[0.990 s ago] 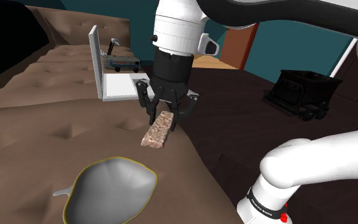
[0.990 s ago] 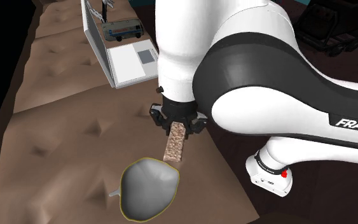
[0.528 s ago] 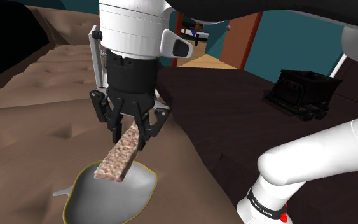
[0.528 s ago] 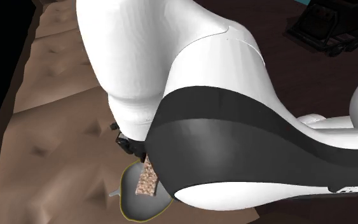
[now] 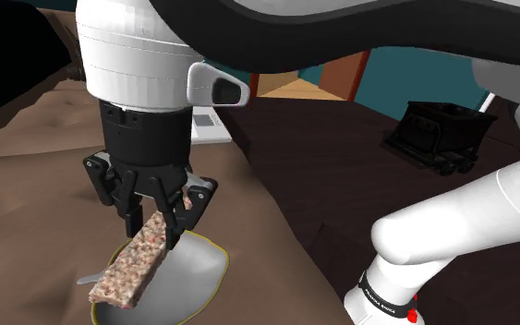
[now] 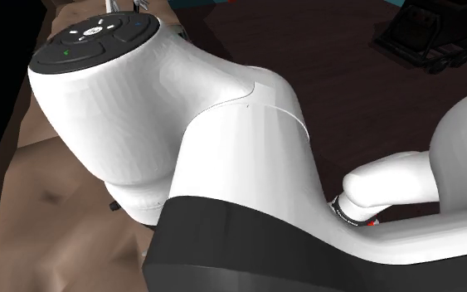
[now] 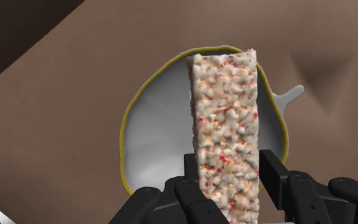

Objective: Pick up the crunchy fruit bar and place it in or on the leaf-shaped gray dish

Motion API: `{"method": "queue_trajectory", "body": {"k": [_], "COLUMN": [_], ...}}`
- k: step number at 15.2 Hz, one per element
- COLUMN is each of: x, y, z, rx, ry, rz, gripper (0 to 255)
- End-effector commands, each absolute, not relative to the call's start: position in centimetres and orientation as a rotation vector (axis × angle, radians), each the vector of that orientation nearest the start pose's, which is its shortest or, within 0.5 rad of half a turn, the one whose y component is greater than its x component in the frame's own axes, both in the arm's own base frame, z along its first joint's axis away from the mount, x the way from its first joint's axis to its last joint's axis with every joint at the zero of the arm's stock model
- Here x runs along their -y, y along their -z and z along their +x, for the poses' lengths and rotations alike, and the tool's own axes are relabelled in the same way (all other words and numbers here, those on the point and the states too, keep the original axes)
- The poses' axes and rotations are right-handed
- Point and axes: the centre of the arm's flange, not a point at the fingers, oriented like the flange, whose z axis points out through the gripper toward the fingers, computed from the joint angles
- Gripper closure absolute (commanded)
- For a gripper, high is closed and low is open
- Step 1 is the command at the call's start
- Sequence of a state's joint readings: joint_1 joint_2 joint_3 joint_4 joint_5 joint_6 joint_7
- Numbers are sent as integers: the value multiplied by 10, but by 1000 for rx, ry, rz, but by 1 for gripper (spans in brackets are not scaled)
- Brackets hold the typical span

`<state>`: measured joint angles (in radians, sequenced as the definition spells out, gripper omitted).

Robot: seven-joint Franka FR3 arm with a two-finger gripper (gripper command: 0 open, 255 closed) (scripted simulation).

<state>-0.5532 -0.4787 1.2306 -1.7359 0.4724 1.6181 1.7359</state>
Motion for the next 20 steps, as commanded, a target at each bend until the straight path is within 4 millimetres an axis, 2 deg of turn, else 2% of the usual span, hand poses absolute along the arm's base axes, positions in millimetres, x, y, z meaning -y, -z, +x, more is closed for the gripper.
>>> {"method": "queue_trajectory", "body": {"k": [1,9,17,18,20], "x": [-446,-446,-446,-446,-446], "y": [-590,-547,-545,-545,-545], "z": [297,297,297,297,297], "rx": [-1606,-1606,-1606,-1606,-1606], "ry": [-3,-3,-3,-3,-3], "rz": [-2632,-2632,-2632,-2632,-2632], "gripper": [255,255,255,0,0]}}
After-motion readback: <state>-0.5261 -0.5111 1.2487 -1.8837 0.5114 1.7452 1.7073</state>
